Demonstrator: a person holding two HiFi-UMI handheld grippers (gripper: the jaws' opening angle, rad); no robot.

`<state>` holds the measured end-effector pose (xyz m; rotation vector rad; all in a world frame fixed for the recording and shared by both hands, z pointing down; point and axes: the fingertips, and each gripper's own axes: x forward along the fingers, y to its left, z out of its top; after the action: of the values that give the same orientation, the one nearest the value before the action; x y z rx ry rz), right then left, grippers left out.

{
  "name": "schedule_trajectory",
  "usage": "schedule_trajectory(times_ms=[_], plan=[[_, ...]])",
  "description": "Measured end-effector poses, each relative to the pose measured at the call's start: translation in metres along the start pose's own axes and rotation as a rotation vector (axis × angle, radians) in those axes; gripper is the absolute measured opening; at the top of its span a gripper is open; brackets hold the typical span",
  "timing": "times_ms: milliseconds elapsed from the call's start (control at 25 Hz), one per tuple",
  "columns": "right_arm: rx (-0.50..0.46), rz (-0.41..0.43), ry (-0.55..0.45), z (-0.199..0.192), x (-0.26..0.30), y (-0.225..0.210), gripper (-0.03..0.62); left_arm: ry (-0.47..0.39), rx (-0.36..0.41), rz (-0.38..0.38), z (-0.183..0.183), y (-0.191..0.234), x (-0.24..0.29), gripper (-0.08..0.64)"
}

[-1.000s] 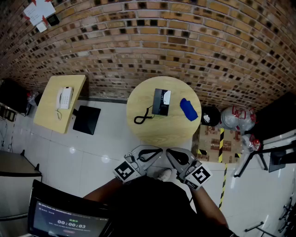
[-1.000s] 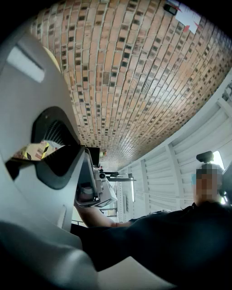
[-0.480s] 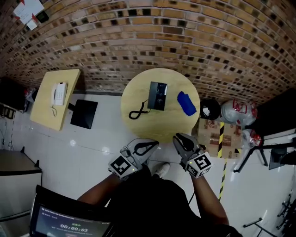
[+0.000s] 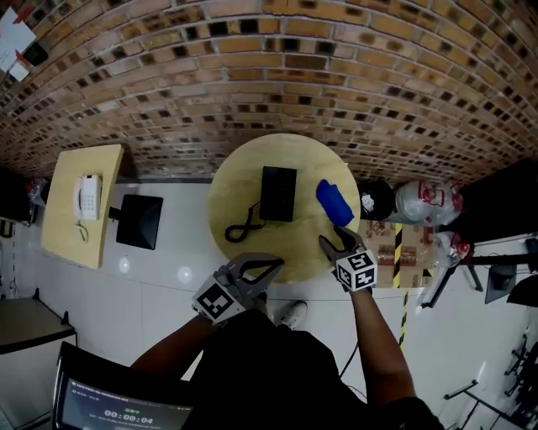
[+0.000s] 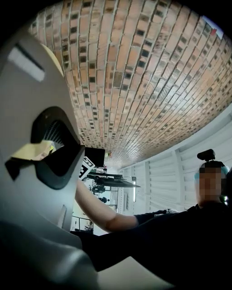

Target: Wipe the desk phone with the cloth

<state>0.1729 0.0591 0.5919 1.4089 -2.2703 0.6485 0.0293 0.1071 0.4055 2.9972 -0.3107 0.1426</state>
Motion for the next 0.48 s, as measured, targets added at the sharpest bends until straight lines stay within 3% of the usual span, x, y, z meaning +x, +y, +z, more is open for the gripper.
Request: schedule_trajectory(times_ms=[200, 280, 360, 480], plan=[[0.014, -0.056, 0.175, -0.043, 0.057, -0.058, 0.206, 0.022, -0.043, -0.01, -0.014, 0.039, 0.006, 0.002], [0.026, -0.079, 0.211, -0.05, 0.074, -0.08, 0.21, 0.03, -0.058, -0.011, -0.02, 0.051, 0.007, 0.002], [0.034, -0.099, 0.235, -0.053, 0.088, -0.099, 0.264, 0.035, -0.083, -0.007, -0.025, 0.063, 0.007, 0.002], [0.034, -0.126, 0.263, -0.054, 0.108, -0.126, 0.268, 0.041, -0.105, -0.001, -0.031, 0.08, 0.004, 0.002]])
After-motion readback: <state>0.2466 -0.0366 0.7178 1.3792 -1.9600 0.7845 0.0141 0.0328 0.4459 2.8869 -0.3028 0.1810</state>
